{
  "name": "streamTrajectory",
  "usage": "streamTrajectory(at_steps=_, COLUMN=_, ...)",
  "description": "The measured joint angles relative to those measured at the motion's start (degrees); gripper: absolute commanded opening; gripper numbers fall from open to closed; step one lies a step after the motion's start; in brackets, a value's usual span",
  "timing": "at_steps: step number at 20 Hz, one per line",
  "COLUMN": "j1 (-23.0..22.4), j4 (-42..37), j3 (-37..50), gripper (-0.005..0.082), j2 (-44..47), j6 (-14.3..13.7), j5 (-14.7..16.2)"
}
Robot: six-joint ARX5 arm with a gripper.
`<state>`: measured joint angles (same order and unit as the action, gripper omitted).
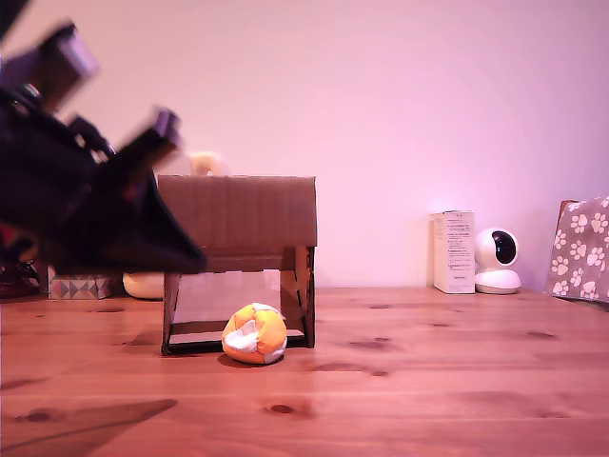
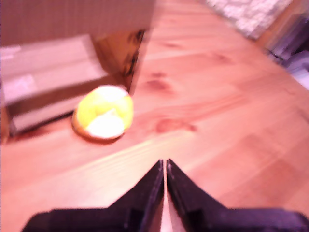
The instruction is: Drop the footbag into the cardboard dice tower
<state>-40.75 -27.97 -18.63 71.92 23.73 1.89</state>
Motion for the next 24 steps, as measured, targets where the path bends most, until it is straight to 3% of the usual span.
streamTrajectory(at_steps=1, j1=-0.55, j4=-1.36, j3=-0.02, gripper=-0.0019, j2=1.51, j6=1.77, j5=-1.64)
streamTrajectory(at_steps=4, j1=-0.94, j4=-5.25, j3=-0.02, gripper=-0.0008, j2=4.61, j6=4.33, j5=-2.1)
streamTrajectory(at_steps=6, j1=-1.11, j4=-6.25, j3=-0.02, gripper=0.001, j2=4.85, j6=4.46, j5=-2.14)
streamTrajectory(at_steps=7, j1=-1.11, j4=-6.69, j3=-0.02, gripper=0.0143, j2=4.85, j6=4.48, j5=-2.14)
streamTrajectory(at_steps=9, j1=-1.11, j4=-7.61, j3=-0.02, gripper=0.0719, j2=4.85, j6=4.48, j5=-2.23)
streamTrajectory(at_steps=10, j1=-1.11, j4=-7.78, j3=-0.13, gripper=0.0777, j2=4.85, j6=4.46, j5=-2.43)
streamTrajectory(at_steps=12, j1=-1.14, j4=-7.74, j3=-0.61, gripper=0.0712, j2=5.01, j6=4.07, j5=-2.89)
streamTrajectory(at_steps=17, j1=-1.16, j4=-7.69, j3=-2.54, gripper=0.0712, j2=5.79, j6=3.06, j5=-6.45)
streamTrajectory(at_steps=24, j1=-1.16, j4=-7.87, j3=-9.57, gripper=0.0712, j2=15.8, j6=1.11, j5=-7.8)
